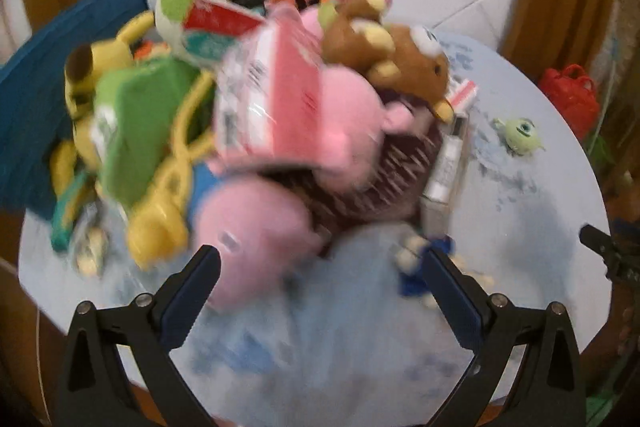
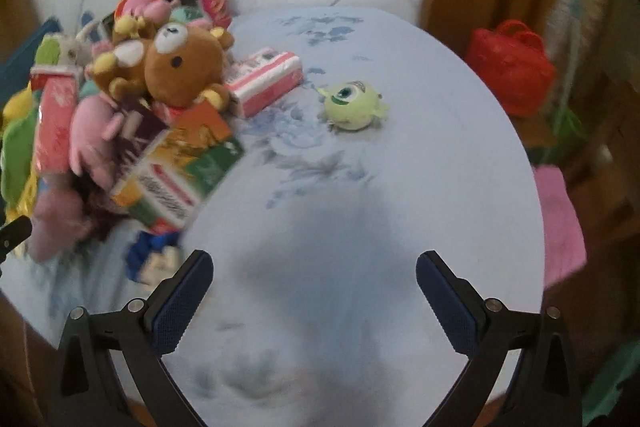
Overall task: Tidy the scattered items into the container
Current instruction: 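Reach the left tool toward the white bunny plush while the right tool approaches the green monster plush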
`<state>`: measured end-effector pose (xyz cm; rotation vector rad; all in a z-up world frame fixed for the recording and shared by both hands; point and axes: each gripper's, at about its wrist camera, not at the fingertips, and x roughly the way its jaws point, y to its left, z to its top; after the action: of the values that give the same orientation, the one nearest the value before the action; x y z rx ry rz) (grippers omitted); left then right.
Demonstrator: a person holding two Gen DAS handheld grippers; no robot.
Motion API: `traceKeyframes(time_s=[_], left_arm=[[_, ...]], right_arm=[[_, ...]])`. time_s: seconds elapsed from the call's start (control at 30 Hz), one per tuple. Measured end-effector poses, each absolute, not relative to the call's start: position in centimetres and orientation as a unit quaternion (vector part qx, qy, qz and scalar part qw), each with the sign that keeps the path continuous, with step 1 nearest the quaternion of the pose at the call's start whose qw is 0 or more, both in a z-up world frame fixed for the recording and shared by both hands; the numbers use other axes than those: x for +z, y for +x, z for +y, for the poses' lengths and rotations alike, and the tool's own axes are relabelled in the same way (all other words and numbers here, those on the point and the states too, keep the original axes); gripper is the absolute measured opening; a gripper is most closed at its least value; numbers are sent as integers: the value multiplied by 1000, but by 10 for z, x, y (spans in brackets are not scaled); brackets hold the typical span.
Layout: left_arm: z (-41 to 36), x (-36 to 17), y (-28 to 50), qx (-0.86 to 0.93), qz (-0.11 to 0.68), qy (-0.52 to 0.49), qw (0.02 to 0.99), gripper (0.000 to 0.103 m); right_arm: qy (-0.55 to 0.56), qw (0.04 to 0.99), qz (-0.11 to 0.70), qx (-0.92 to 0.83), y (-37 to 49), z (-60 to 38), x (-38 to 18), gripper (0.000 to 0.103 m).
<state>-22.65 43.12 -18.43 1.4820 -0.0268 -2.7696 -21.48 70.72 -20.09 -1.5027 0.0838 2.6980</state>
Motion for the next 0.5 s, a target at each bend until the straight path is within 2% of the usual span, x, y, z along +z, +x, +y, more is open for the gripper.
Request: traceKeyframes(time_s=[0.27,0.5], left_arm=[[483,-211,-210,-856,12,515,52,103],[509,-230,-216,-842,32,533,76,102]], right_arm=[[-514,-41,0,857,-243,757,-212,103],[-518,-62,-13,853,-260,775,-217,103]])
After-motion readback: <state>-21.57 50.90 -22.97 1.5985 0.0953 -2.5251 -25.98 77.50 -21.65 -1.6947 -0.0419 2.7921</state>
